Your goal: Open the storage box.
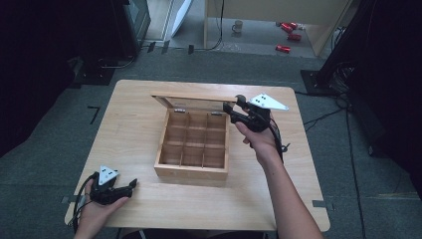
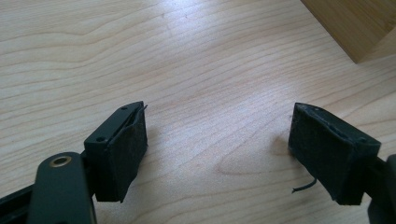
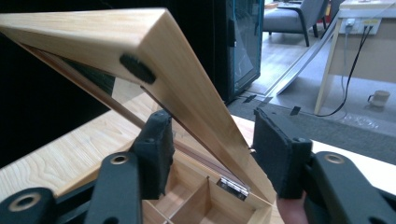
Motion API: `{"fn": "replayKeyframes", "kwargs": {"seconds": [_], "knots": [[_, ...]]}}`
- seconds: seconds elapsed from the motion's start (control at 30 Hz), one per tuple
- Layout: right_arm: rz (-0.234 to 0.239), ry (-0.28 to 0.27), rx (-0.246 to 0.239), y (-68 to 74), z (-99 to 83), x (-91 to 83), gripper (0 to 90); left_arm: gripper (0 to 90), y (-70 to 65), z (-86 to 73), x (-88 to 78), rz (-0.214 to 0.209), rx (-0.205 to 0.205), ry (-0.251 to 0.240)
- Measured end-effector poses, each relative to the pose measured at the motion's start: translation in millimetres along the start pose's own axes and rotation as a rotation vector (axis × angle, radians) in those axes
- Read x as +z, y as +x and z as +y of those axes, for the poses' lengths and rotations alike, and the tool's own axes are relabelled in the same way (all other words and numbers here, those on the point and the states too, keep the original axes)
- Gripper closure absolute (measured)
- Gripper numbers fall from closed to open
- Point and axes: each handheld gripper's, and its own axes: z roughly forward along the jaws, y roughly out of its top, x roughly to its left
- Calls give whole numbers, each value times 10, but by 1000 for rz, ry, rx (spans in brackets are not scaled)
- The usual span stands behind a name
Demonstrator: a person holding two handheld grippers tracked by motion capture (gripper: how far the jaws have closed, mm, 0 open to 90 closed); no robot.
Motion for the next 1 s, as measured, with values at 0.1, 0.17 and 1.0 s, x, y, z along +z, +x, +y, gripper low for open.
{"fn": "replayKeyframes", "kwargs": {"seconds": [0.1, 0.17, 1.0], "knots": [[1, -6, 16, -47, 38, 36, 538, 200, 1, 0, 0, -1, 1, 0], [1, -8, 17, -59, 47, 44, 544, 200, 1, 0, 0, -2, 0, 0], [-36, -45, 22, -305, 246, 375, 627, 200, 0, 2, 3, -8, 4, -1]]}}
